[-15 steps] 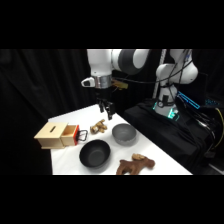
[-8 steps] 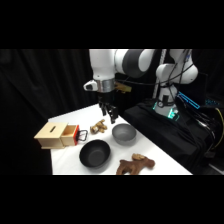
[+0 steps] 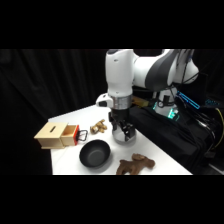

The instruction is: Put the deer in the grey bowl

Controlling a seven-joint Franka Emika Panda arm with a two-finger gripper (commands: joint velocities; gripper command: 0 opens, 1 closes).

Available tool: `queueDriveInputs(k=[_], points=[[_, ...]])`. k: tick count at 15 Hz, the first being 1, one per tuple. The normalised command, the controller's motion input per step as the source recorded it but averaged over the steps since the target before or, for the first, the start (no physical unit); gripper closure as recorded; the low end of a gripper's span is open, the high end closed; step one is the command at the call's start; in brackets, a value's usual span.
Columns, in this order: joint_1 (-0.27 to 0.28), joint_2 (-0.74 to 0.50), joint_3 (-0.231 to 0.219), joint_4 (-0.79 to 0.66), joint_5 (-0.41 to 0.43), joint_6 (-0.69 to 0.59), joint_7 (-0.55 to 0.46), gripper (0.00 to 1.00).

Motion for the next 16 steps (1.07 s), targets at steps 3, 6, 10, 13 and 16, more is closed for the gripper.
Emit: queueDriveInputs(k=[3, 6, 10, 13, 16], points=[[0.098, 0.14, 0.037, -0.04, -0.050, 0.33, 0.21, 0.00], [0.085, 0.23, -0.009, -0.01, -0.098, 0.34, 0.20, 0.00], [0.113, 0.28, -0.057, 0.03, -0.125, 0.29, 0.19, 0.00], [0.211, 0.19, -0.104, 0.03, -0.169, 0.21, 0.25, 0.00], [0.278, 0.12, -0.120, 0.05, -0.181, 0.13, 0.28, 0.00]])
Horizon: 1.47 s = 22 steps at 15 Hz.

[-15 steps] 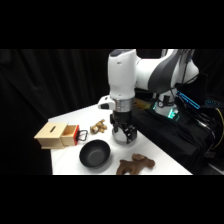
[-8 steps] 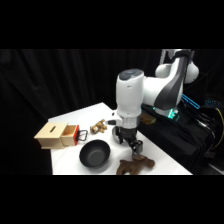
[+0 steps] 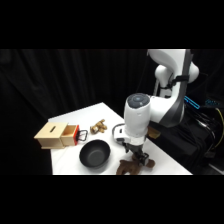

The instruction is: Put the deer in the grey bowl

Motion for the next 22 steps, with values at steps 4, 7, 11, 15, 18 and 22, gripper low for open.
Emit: queueDriveInputs(k=[4, 7, 11, 15, 18, 22], points=[[0.230, 0.13, -0.121, 0.09, -0.152, 0.11, 0.22, 0.00], [0.108, 0.22, -0.125, 0.15, -0.110, 0.13, 0.09, 0.00], [0.071, 0.18, -0.117, 0.15, -0.076, 0.12, 0.04, 0.26], [0.109, 0.02, -0.135, 0.06, -0.102, 0.09, 0.07, 0.59], [0.095, -0.10, -0.114, 0.00, -0.109, -0.02, 0.08, 0.83], [0.084, -0.23, -0.095, -0.02, -0.108, -0.21, 0.09, 0.95]])
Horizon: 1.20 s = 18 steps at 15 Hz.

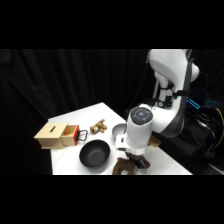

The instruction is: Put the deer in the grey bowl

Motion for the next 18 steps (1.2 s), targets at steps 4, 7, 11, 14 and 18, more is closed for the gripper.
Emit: queueDriveInputs(k=[4, 7, 11, 14, 18], points=[[0.047, -0.39, -0.057, -0.07, -0.137, -0.31, 0.11, 0.92], [-0.022, -0.53, -0.028, -0.17, -0.188, -0.28, 0.14, 0.92], [-0.097, -0.59, 0.004, -0.36, -0.233, -0.15, 0.19, 0.92], [-0.186, -0.61, 0.052, -0.54, -0.183, 0.00, 0.16, 0.92], [-0.252, -0.62, 0.070, -0.60, -0.132, 0.09, 0.11, 0.92]])
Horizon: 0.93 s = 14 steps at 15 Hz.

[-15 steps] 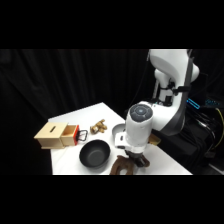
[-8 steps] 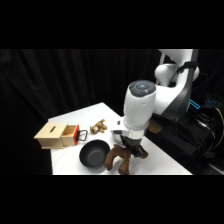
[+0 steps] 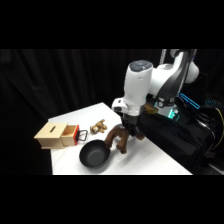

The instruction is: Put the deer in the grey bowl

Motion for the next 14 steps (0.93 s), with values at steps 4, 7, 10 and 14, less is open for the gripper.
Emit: queueDriveInputs(k=[4, 7, 10, 14], points=[[-0.275, -0.47, 0.075, -0.46, -0.085, 0.12, 0.03, 0.92], [-0.259, -0.27, 0.047, -0.30, -0.020, 0.16, -0.09, 0.92], [-0.210, 0.01, 0.006, -0.11, 0.072, 0.21, -0.20, 0.92], [-0.110, 0.18, -0.001, 0.04, 0.142, 0.17, -0.23, 0.47]])
